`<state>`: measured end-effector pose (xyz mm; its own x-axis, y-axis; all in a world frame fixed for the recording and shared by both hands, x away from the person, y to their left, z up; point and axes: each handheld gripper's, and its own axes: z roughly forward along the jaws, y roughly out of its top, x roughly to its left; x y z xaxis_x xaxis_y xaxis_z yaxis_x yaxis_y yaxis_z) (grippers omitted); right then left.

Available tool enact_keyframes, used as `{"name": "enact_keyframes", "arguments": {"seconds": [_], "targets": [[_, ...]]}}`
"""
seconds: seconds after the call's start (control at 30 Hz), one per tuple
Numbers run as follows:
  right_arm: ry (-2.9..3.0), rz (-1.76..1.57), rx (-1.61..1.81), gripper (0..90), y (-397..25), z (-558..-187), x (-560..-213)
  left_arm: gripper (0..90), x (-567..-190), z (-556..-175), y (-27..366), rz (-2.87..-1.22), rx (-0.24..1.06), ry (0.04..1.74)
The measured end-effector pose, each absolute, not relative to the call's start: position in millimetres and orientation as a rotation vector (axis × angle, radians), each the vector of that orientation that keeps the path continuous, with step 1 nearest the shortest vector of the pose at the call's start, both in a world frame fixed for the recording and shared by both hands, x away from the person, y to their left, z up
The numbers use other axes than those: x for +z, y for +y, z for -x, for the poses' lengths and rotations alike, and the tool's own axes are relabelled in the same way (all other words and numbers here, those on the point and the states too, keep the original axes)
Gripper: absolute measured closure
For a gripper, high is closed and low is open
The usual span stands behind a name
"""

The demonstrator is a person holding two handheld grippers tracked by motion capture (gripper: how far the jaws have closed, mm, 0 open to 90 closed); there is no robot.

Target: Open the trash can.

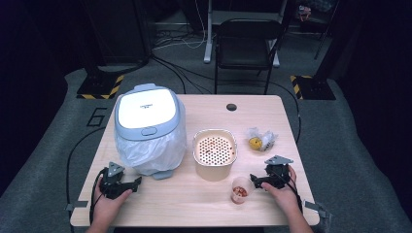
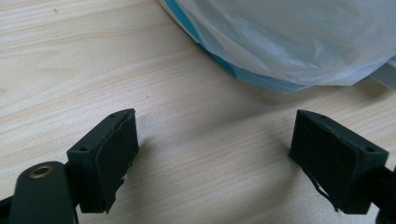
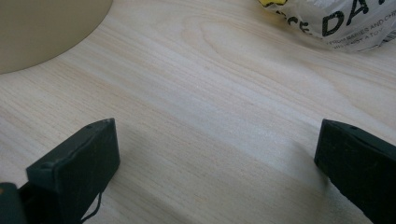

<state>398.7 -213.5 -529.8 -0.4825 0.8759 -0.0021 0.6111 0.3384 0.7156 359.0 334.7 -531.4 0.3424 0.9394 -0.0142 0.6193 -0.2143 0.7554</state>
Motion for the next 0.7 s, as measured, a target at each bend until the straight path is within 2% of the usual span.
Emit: {"name": "enact_keyframes", "arguments": {"seconds": [0.6,0.7], "targets": [[2.224,-1.312,0.931,0.0,-213.5,-398.7,-529.6,17.0,-531.2,-358.5,334.1,-1.919,0.615,1.378],[2.224,-1.311,0.928,0.0,-213.7,-398.7,-529.5,20.0,-530.4,-356.1,335.1,-1.912,0.607,1.383]]}}
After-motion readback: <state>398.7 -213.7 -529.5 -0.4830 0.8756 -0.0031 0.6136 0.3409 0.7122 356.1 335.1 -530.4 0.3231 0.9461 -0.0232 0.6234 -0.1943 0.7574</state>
